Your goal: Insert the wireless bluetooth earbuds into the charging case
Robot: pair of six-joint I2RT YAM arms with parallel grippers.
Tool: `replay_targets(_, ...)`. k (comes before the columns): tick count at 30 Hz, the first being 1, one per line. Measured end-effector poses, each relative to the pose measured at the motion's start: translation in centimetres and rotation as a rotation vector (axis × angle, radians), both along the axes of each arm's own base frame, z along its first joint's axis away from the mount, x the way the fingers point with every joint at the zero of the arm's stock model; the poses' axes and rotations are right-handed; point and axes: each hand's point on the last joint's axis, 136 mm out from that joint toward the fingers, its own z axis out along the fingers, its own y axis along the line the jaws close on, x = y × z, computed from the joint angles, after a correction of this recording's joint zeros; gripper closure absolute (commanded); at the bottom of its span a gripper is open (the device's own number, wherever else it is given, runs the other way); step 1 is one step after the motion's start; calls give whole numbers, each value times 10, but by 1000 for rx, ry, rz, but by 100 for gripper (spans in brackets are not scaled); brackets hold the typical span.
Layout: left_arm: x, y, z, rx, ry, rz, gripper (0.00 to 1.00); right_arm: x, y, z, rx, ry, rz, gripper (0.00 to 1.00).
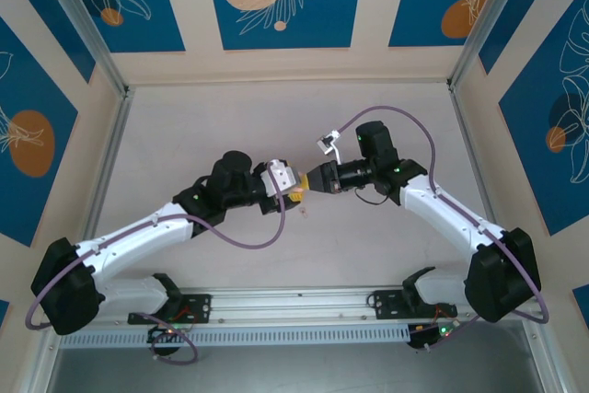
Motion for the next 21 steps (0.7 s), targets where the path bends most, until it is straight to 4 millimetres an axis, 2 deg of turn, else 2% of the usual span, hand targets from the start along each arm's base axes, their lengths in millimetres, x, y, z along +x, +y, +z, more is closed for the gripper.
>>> replay_targets(3,-2,0,-3,5,15,-5,48,0,0,-1,-1,-2,-3,85)
replay_targets(9,-3,-1,-4,3,32,-10,39,-2,-1,-2,1,-2,-3,85)
replay_targets(13,-3,-1,-3,1,38,-7,42,-3,-2,-2,2,-5,-3,85)
replay_targets(21,-4,-2,-1,-5,39,-14,40,-3,-2,-2,2,-5,-3,85)
